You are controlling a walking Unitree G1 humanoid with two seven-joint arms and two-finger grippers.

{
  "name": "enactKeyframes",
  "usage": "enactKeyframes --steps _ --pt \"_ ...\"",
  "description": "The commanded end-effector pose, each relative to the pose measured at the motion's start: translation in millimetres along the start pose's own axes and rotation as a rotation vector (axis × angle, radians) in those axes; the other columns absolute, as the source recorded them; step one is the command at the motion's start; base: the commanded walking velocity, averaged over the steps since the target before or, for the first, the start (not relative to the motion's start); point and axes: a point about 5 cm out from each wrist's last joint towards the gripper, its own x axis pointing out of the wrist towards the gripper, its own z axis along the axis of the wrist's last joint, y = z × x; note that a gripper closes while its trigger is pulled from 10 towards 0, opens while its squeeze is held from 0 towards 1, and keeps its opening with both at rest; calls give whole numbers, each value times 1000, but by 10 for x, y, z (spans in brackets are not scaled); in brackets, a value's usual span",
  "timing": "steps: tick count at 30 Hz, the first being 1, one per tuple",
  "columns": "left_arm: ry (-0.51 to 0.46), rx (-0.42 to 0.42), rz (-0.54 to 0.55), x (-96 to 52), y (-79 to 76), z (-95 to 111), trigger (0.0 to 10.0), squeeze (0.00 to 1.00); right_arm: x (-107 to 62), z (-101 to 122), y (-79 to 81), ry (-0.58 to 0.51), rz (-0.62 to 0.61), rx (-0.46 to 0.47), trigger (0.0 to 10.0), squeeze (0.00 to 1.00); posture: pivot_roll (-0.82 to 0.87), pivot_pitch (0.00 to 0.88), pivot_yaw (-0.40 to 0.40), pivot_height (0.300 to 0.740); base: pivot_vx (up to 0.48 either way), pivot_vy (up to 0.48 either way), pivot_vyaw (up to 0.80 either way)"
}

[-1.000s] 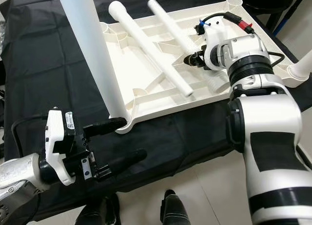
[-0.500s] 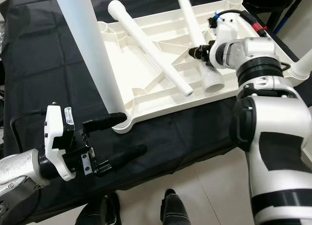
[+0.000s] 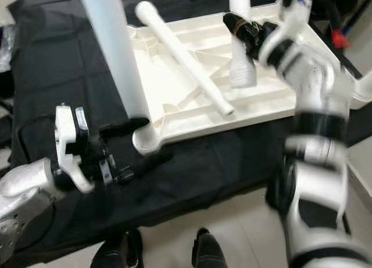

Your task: Building children table

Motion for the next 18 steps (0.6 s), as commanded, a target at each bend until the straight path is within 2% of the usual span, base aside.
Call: enactKeyframes --steps 1,2,4,6,9,13,15,16,17,18 --pt "-14 23 57 -23 60 0 10000 0 -35 131 122 -59 66 -49 10000 0 -39 156 -6 740 0 0 0" --pt "-14 23 57 -23 60 0 10000 0 -35 131 122 -59 66 -49 10000 0 -39 156 -6 740 0 0 0" --pt "-36 26 163 -41 181 -25 10000 0 -108 -62 194 -59 92 -83 10000 0 -38 117 -27 740 0 0 0" --pt "-36 26 163 -41 181 -25 10000 0 -108 -62 194 -59 92 -83 10000 0 -38 117 -27 740 0 0 0" --pt "-36 28 250 -136 278 -107 10000 0 -216 -420 274 -8 151 -30 10000 0 -38 90 -35 740 0 0 0" --pt "-26 18 230 -164 256 -147 10000 0 -258 -505 267 15 125 -34 10000 0 -38 81 -37 740 0 0 0" --pt "13 6 169 -177 160 -235 10000 0 -326 -606 226 42 76 -45 10000 0 -35 76 -41 740 0 0 0" --pt "13 6 169 -177 160 -235 10000 0 -326 -606 226 42 76 -45 10000 0 -35 76 -41 740 0 0 0" --pt "58 12 136 -174 84 -334 10000 0 -395 -659 226 45 65 -49 10000 0 -33 74 -43 740 0 0 0" --pt "58 12 136 -174 84 -334 10000 0 -395 -659 226 45 65 -49 10000 0 -33 74 -43 740 0 0 0"
